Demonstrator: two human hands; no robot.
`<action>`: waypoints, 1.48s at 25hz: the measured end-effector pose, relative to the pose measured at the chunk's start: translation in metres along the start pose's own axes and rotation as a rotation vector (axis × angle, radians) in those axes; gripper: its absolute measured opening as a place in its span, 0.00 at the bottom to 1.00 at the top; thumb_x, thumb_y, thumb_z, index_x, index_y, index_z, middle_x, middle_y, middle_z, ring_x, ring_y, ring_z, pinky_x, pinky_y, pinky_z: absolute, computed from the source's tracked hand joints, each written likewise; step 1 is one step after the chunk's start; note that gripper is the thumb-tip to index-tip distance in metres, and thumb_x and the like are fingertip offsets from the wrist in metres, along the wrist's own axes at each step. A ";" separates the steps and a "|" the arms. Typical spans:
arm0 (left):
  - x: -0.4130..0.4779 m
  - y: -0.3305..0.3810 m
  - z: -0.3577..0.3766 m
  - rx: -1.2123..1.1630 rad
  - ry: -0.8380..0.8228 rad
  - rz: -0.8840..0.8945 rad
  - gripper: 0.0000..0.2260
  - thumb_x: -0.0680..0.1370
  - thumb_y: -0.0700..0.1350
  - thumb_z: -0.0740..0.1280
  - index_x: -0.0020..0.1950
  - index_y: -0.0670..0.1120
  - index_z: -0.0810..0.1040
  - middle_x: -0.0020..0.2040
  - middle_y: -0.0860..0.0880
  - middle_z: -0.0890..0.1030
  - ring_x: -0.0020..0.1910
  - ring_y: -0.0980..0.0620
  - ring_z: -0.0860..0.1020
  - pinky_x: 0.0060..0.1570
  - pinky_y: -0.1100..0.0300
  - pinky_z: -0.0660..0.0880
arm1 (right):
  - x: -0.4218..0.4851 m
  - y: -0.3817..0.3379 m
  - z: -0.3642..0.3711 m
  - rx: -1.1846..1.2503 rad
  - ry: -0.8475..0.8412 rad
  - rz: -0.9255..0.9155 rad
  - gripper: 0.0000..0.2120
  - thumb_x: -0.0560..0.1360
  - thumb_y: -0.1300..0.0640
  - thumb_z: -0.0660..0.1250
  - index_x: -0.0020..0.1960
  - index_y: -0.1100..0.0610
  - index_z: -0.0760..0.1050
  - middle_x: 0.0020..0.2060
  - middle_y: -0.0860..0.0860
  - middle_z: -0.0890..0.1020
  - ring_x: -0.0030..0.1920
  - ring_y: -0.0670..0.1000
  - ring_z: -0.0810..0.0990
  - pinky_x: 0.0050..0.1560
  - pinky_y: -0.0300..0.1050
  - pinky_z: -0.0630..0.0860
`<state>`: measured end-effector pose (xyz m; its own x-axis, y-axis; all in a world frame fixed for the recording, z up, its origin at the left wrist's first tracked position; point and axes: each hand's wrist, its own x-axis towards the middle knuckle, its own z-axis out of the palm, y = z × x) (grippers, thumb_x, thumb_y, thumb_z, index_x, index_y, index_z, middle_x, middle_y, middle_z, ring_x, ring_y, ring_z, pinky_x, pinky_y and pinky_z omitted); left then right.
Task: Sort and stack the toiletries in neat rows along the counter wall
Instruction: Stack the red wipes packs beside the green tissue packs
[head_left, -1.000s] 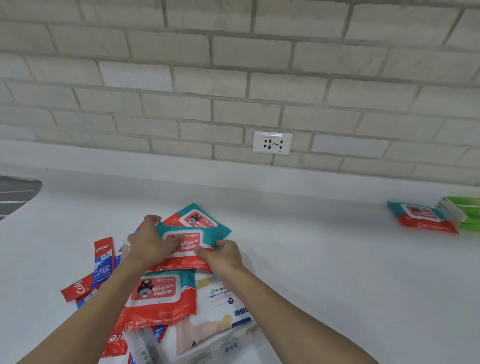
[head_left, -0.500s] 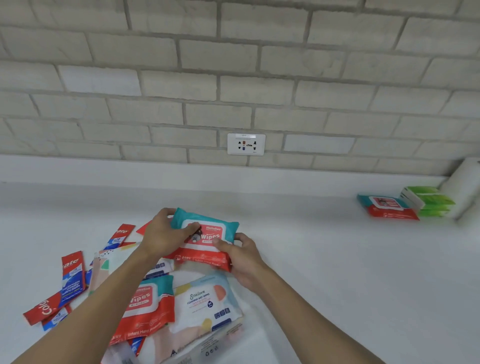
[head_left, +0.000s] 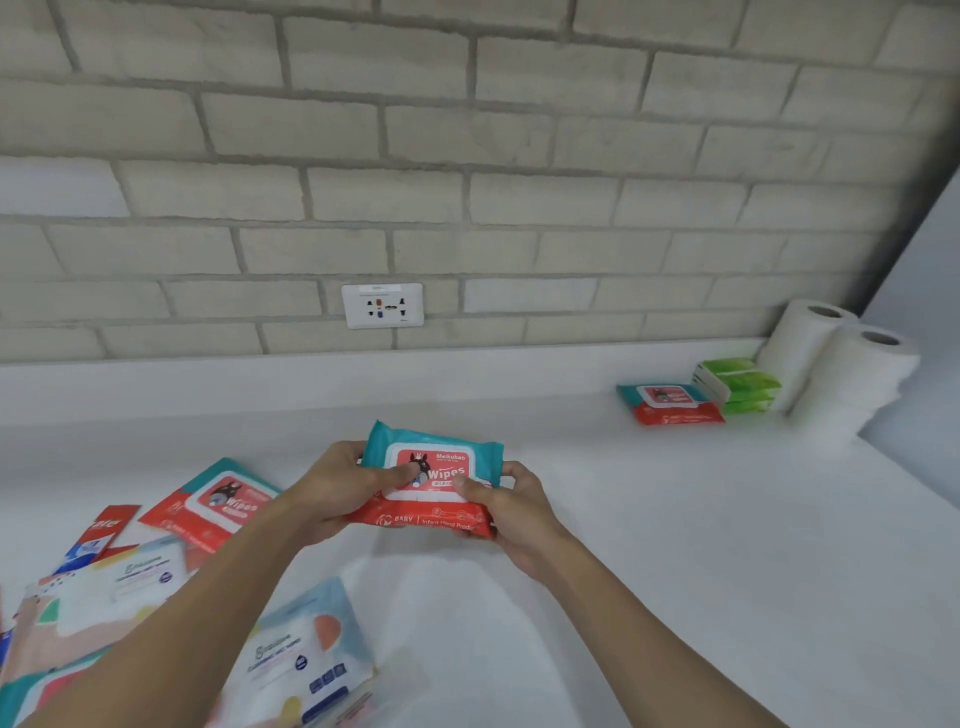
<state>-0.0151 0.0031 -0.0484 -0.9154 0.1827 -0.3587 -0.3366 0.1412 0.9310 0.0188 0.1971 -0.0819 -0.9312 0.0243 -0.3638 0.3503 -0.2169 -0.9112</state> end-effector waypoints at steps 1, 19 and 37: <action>0.004 0.004 0.010 0.005 -0.006 0.013 0.15 0.71 0.43 0.75 0.55 0.43 0.79 0.47 0.43 0.86 0.44 0.43 0.85 0.43 0.51 0.82 | 0.000 -0.005 -0.010 -0.004 0.014 -0.011 0.23 0.70 0.57 0.76 0.58 0.50 0.68 0.52 0.54 0.83 0.46 0.54 0.86 0.48 0.54 0.84; 0.078 0.051 0.188 -0.019 -0.097 0.005 0.15 0.75 0.44 0.71 0.60 0.43 0.76 0.50 0.42 0.84 0.45 0.42 0.84 0.46 0.42 0.81 | 0.025 -0.077 -0.186 -0.116 0.160 -0.079 0.18 0.72 0.57 0.75 0.51 0.47 0.67 0.51 0.54 0.82 0.45 0.55 0.86 0.41 0.51 0.84; 0.191 0.091 0.323 0.010 -0.078 -0.067 0.22 0.73 0.29 0.69 0.64 0.40 0.69 0.54 0.43 0.78 0.50 0.45 0.81 0.42 0.51 0.82 | 0.137 -0.138 -0.326 -0.596 0.343 -0.254 0.21 0.72 0.53 0.75 0.61 0.57 0.74 0.51 0.51 0.83 0.45 0.51 0.84 0.37 0.44 0.82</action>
<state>-0.1494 0.3651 -0.0543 -0.8709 0.2474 -0.4247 -0.3941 0.1652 0.9041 -0.1239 0.5489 -0.0692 -0.9411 0.3290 -0.0779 0.2140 0.4012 -0.8907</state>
